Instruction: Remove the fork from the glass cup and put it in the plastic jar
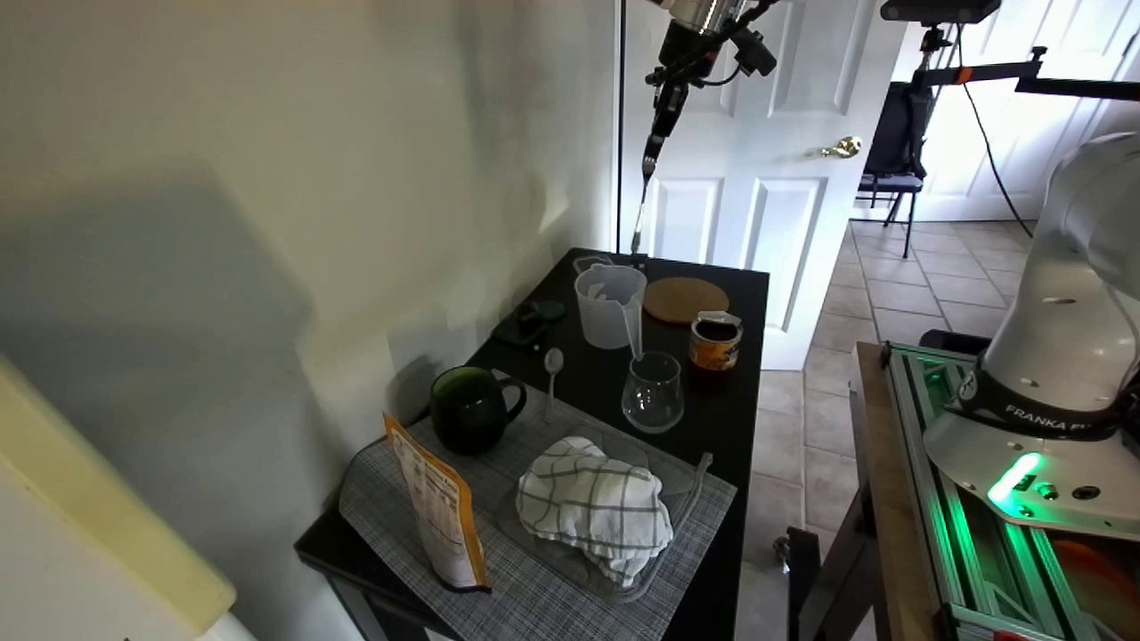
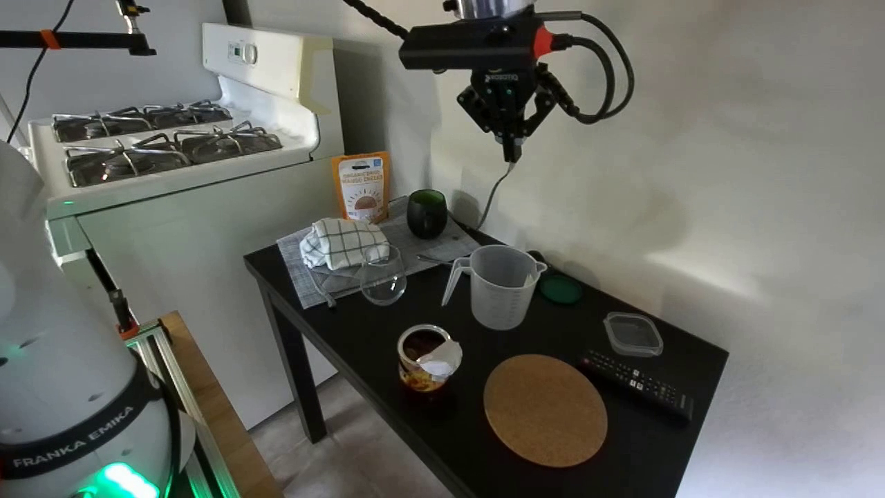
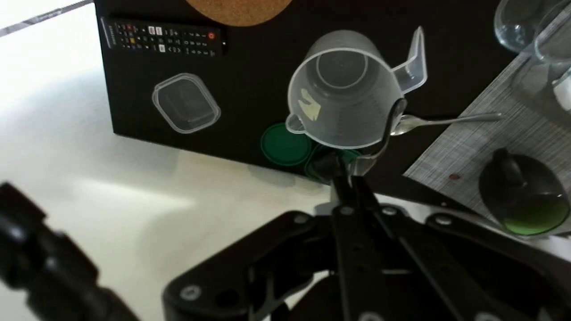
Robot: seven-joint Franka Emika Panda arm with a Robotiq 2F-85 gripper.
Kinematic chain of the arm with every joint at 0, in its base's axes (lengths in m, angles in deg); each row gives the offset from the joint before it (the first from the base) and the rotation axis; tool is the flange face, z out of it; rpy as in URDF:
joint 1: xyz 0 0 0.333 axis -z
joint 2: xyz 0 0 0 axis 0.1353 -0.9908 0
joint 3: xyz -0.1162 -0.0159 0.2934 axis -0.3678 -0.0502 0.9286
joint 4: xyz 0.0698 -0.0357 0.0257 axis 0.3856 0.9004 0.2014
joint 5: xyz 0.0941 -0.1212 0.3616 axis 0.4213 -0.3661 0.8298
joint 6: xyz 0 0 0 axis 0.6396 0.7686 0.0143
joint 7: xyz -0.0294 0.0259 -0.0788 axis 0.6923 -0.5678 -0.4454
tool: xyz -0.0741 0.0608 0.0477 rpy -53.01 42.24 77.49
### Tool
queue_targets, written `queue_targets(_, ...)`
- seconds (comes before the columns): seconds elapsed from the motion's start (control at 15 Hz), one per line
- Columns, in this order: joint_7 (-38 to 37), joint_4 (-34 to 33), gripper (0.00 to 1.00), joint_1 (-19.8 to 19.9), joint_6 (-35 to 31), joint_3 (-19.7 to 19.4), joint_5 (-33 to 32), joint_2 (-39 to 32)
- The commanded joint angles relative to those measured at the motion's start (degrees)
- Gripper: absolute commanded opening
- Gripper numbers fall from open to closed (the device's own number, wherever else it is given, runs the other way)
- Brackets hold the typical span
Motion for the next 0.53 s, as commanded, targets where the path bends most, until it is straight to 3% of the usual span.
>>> queue_targets(0.0, -7.44, -5.25, 0.01, 1.15, -3.65, -1.00, 2.80, -8.52)
queue_targets(0.47, -17.79, -10.79, 0.01, 2.68, -3.23, 1.19, 1.96, -21.78)
